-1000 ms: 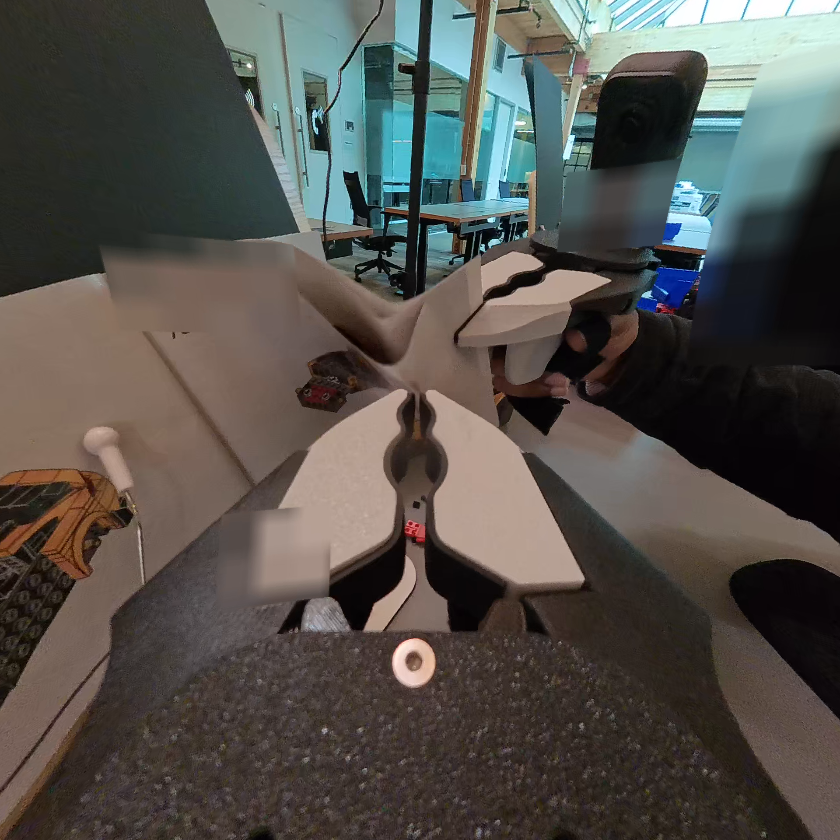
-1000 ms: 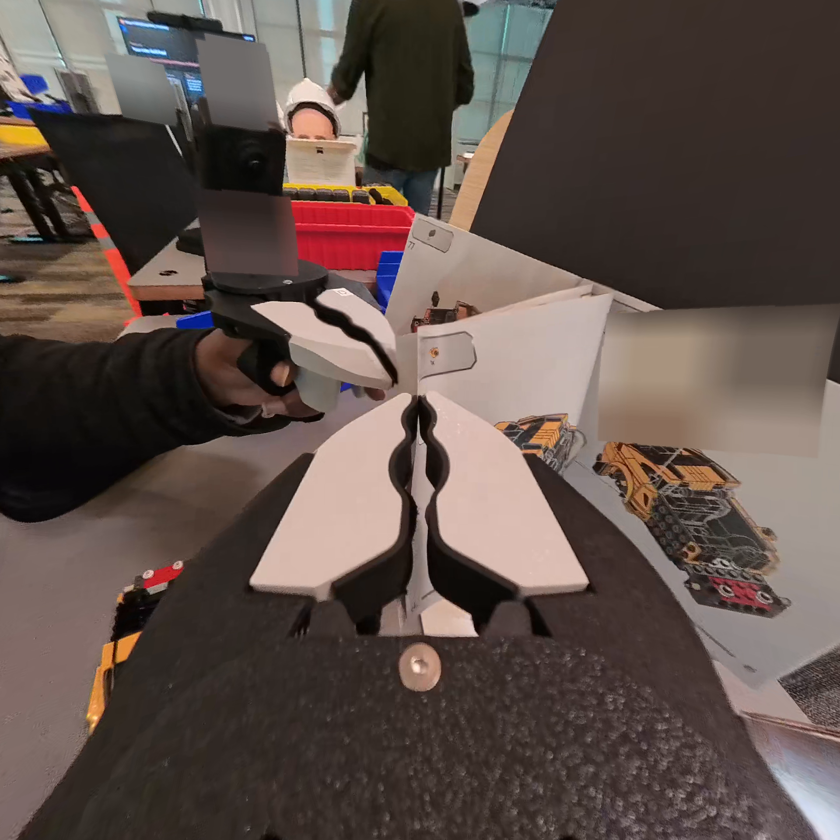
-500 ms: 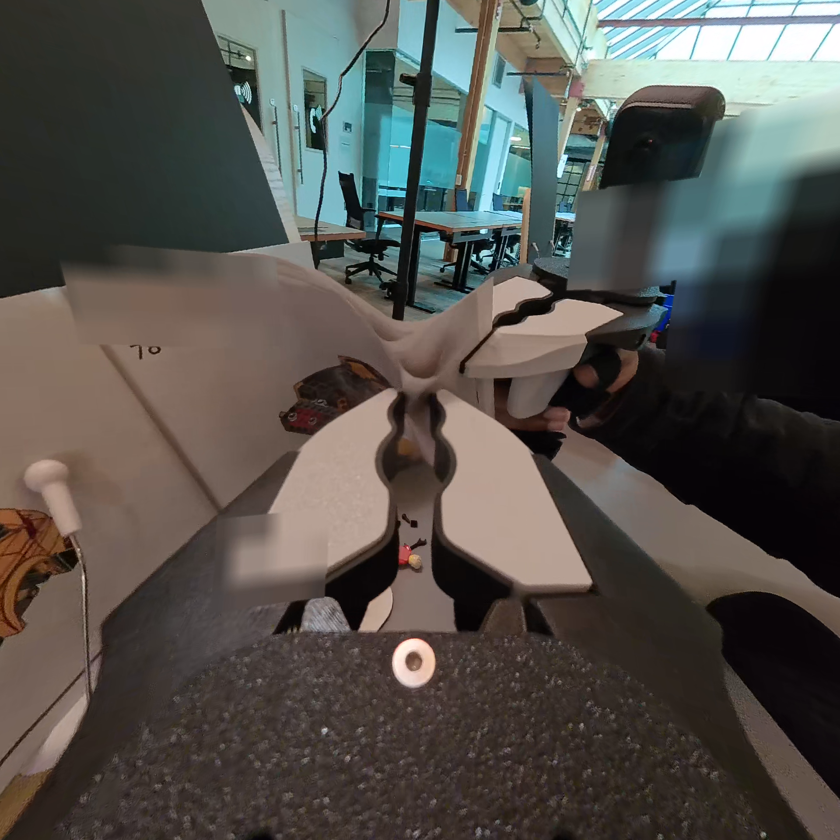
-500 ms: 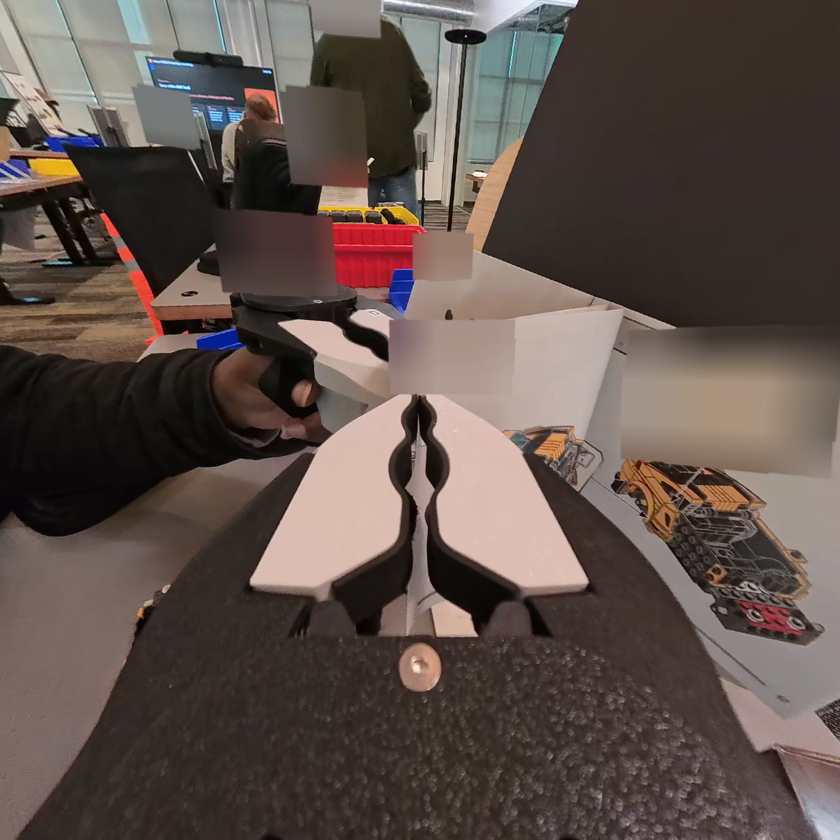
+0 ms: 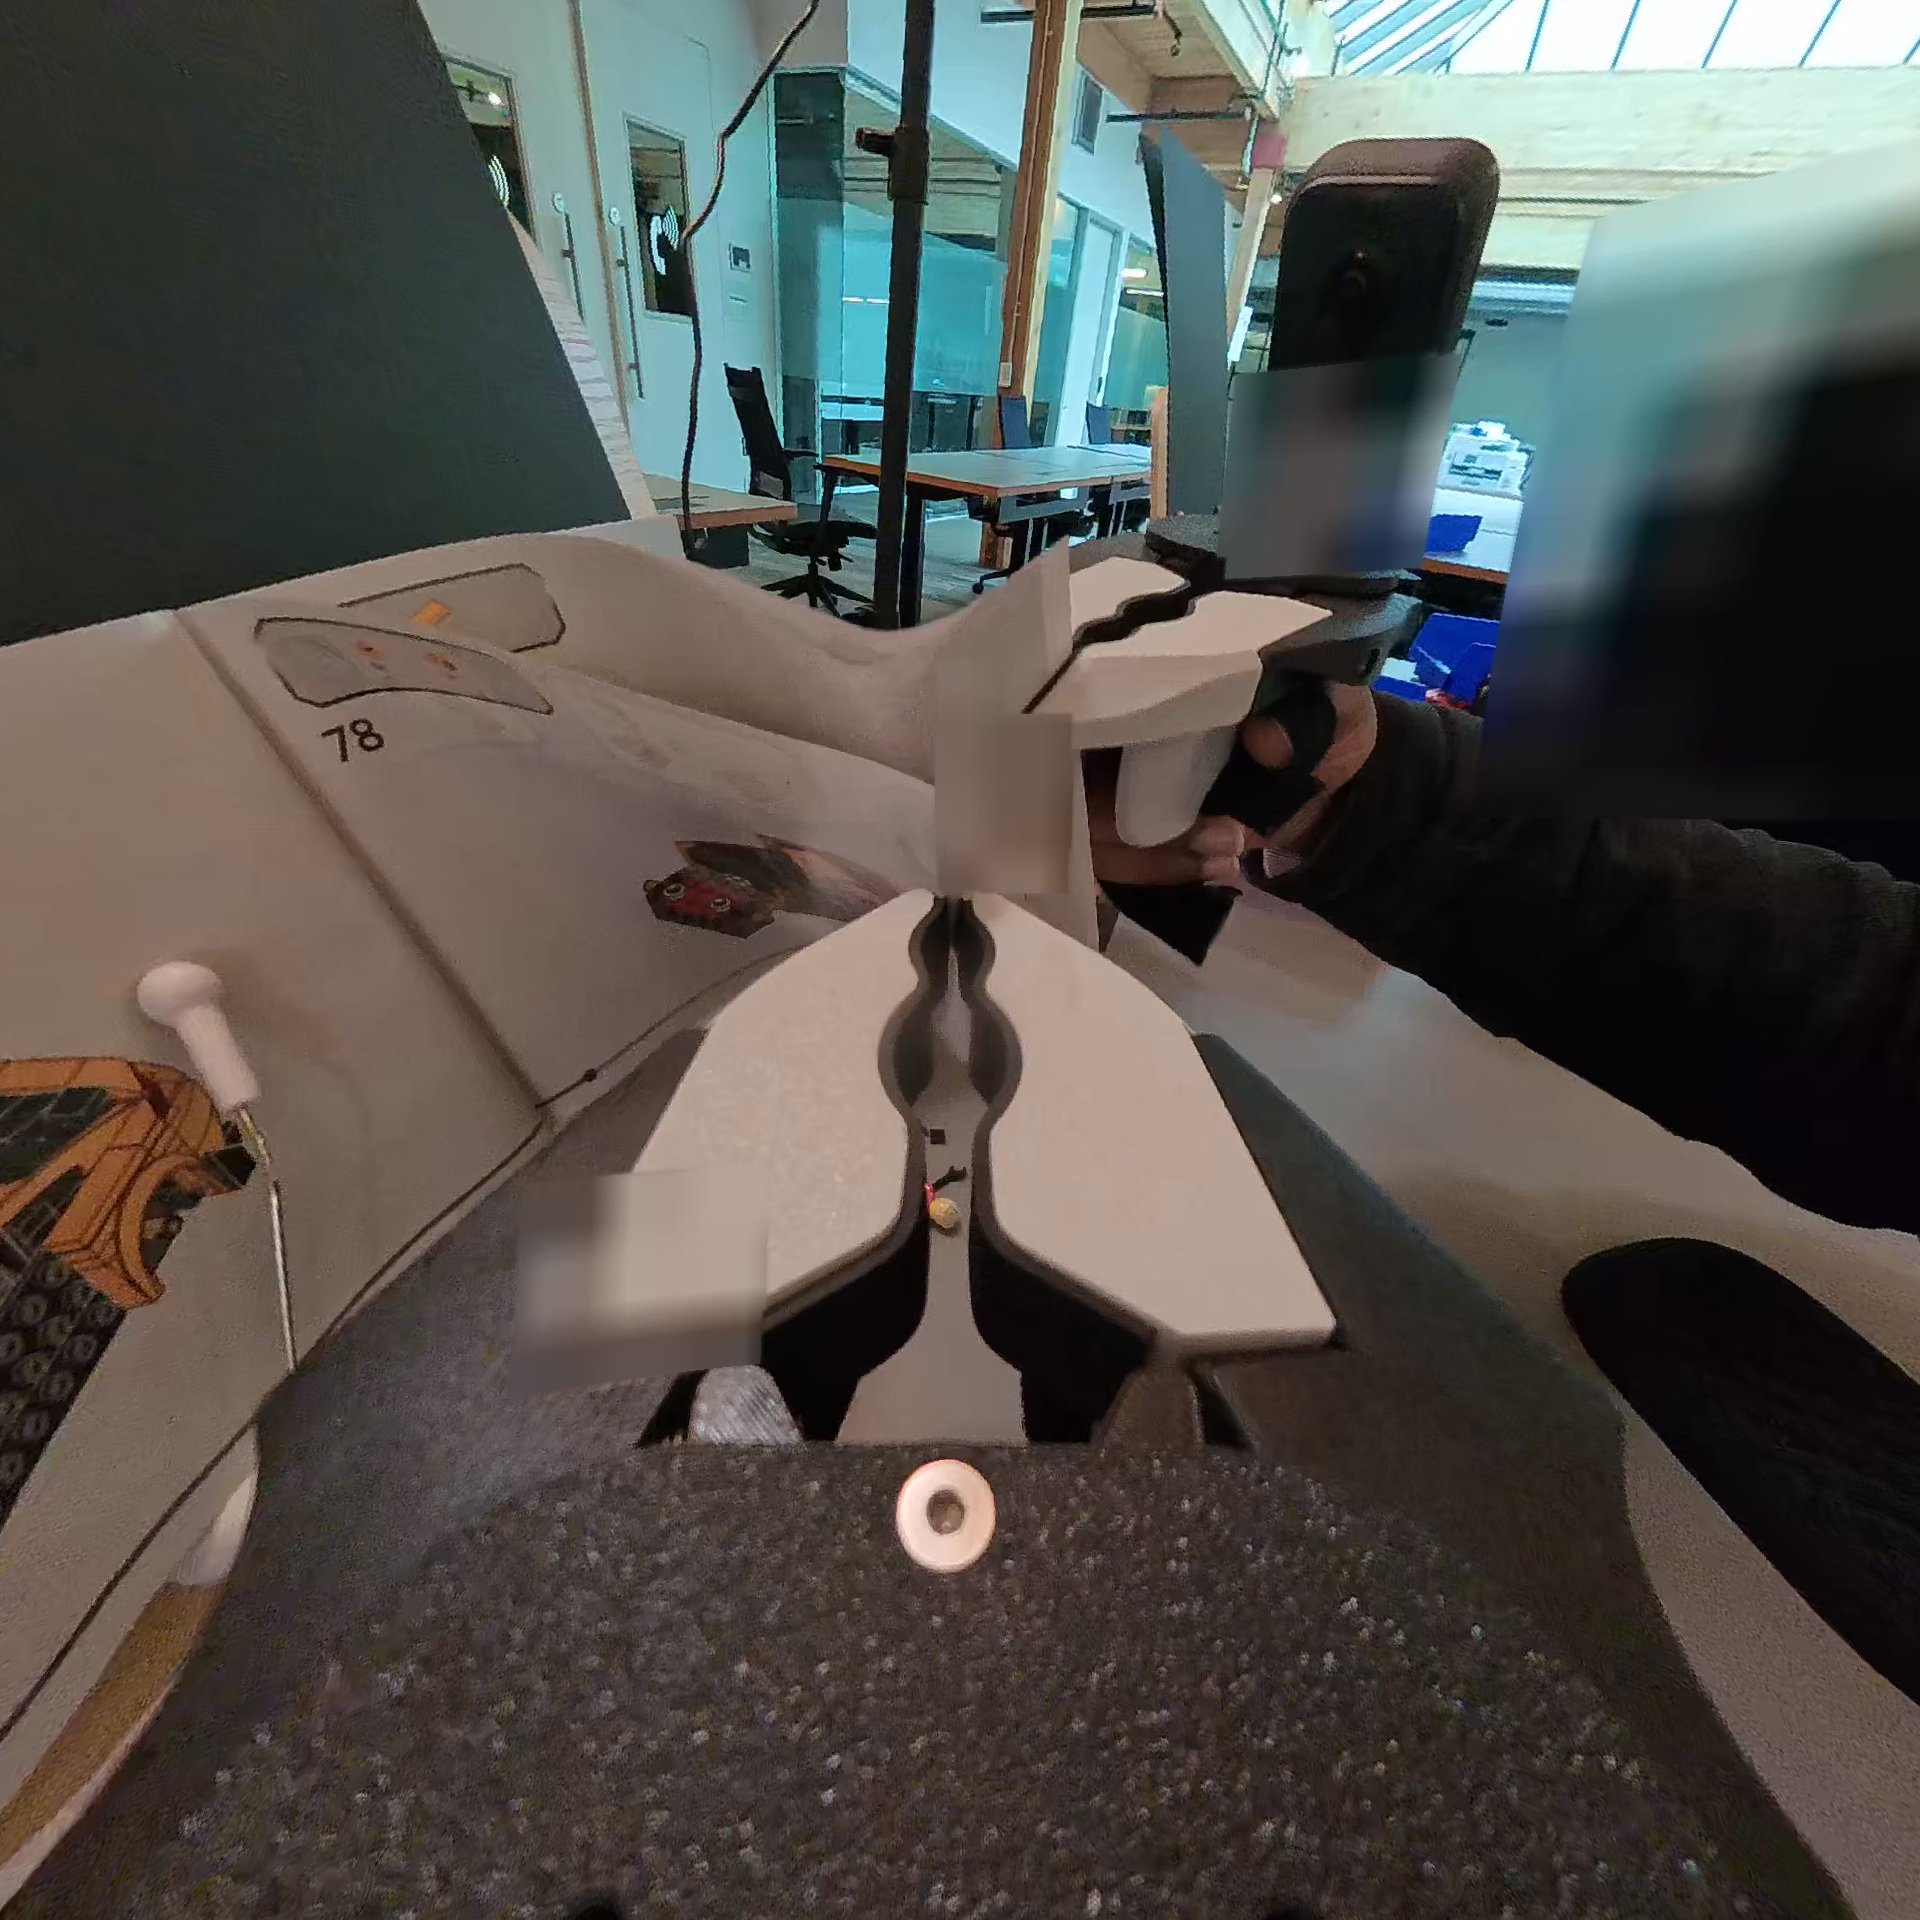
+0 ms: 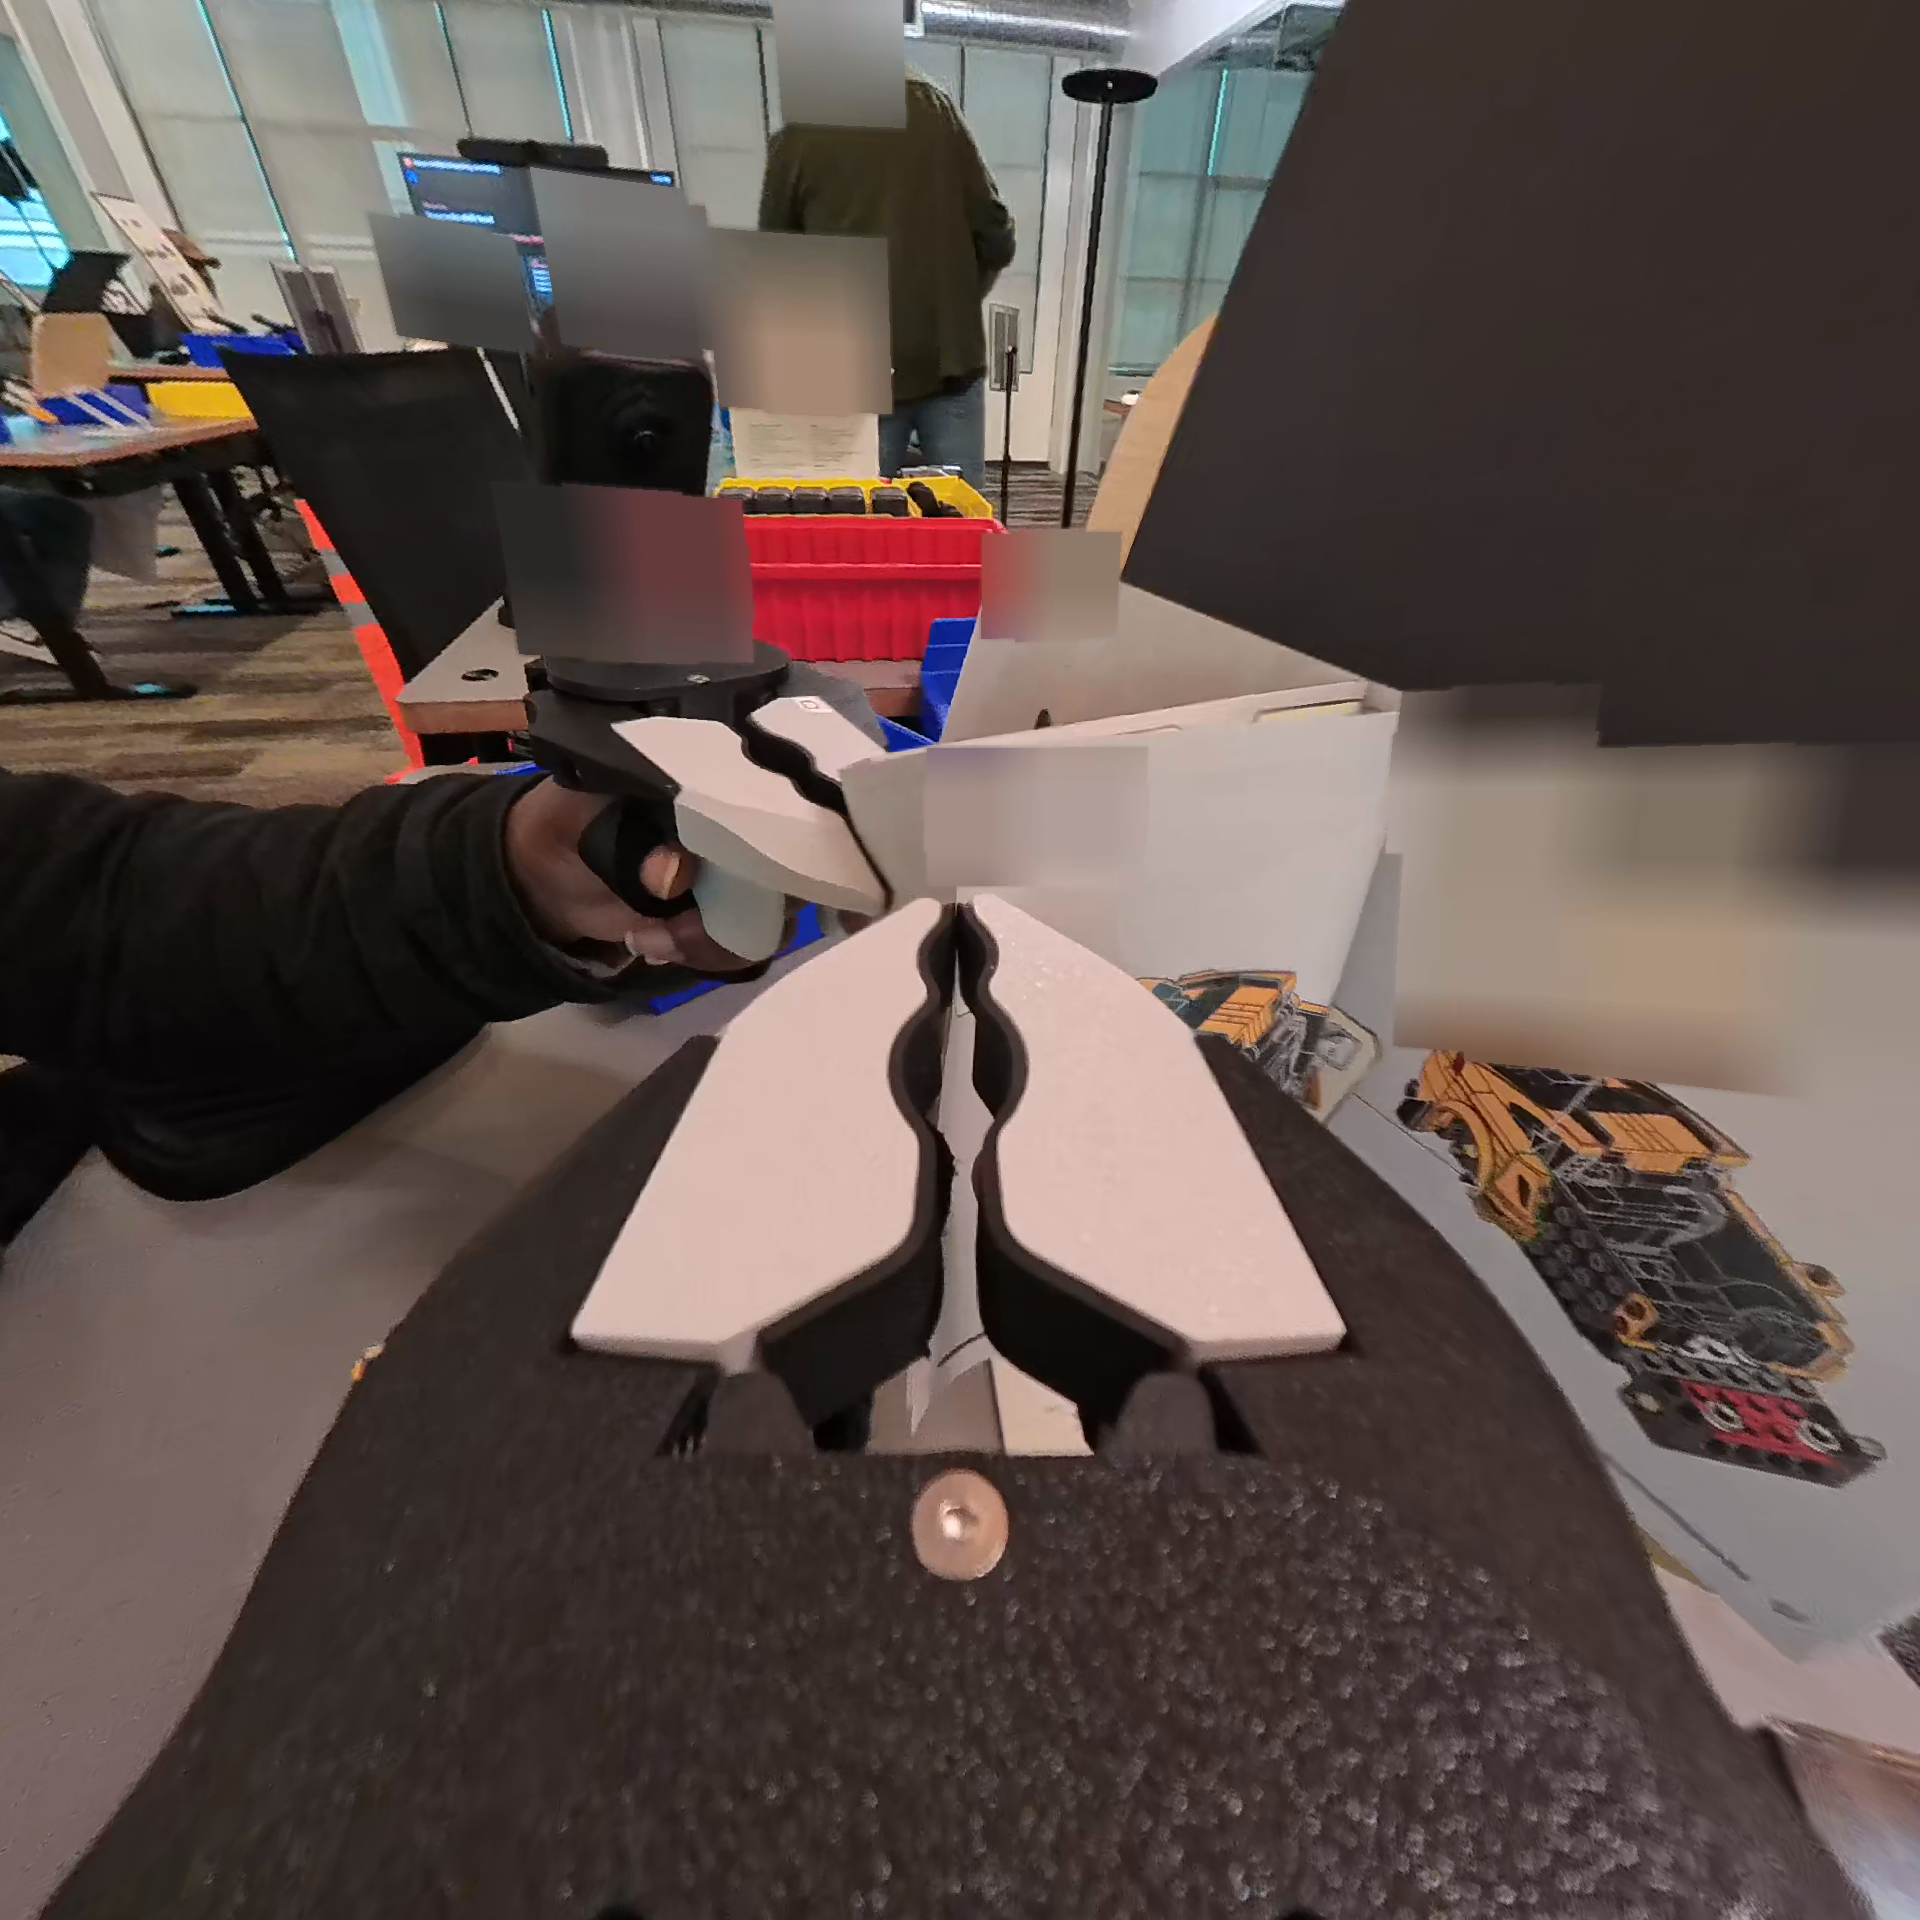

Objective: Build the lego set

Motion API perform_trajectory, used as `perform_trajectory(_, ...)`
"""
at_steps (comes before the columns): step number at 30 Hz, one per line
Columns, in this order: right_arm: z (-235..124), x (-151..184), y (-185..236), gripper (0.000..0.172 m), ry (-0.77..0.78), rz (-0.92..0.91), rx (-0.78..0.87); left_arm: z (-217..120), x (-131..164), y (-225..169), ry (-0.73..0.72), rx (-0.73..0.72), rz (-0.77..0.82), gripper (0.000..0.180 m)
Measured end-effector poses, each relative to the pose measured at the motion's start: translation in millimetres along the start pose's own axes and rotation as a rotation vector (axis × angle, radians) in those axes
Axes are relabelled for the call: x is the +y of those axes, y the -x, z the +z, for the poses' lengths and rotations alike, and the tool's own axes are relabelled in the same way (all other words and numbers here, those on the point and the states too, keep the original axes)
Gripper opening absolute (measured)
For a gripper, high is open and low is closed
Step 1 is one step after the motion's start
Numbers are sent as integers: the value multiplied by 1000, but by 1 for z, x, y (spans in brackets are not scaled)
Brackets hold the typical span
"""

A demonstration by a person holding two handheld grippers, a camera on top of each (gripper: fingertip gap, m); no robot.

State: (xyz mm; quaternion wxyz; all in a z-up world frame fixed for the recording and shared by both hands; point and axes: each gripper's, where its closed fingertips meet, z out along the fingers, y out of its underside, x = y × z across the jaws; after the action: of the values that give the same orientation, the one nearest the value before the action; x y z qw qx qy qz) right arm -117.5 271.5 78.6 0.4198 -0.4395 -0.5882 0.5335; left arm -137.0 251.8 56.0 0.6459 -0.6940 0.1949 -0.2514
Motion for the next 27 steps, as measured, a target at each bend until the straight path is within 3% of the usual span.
perform_trajectory(4,-16,-1,-23,0,38,-32,76,-8,0,1,-8,-2,-1,1)
perform_trajectory(6,-33,-2,-57,1,59,-36,216,-12,-1,1,-11,0,-7,1)
perform_trajectory(8,-64,-5,-109,14,58,12,469,-16,-2,2,-18,1,-15,1)
perform_trajectory(10,-118,-9,-164,24,60,3,887,-18,-3,3,-23,-1,-22,1)
perform_trajectory(12,-159,-27,-171,23,-34,-91,1129,-20,-5,4,-30,-2,-24,1)
perform_trajectory(14,-153,-35,-150,23,-57,-205,1110,-21,-6,5,-37,0,-28,1)
perform_trajectory(17,-100,-14,-103,23,55,-335,871,-23,-7,5,-48,6,-36,1)
perform_trajectory(21,-51,1,-42,18,78,-571,721,-29,-9,5,-60,12,-44,1)
perform_trajectory(23,-17,17,-10,15,90,-528,543,-32,-10,6,-67,21,-59,1)
perform_trajectory(27,17,21,-20,15,85,-435,513,-38,-14,6,-98,44,-101,1)
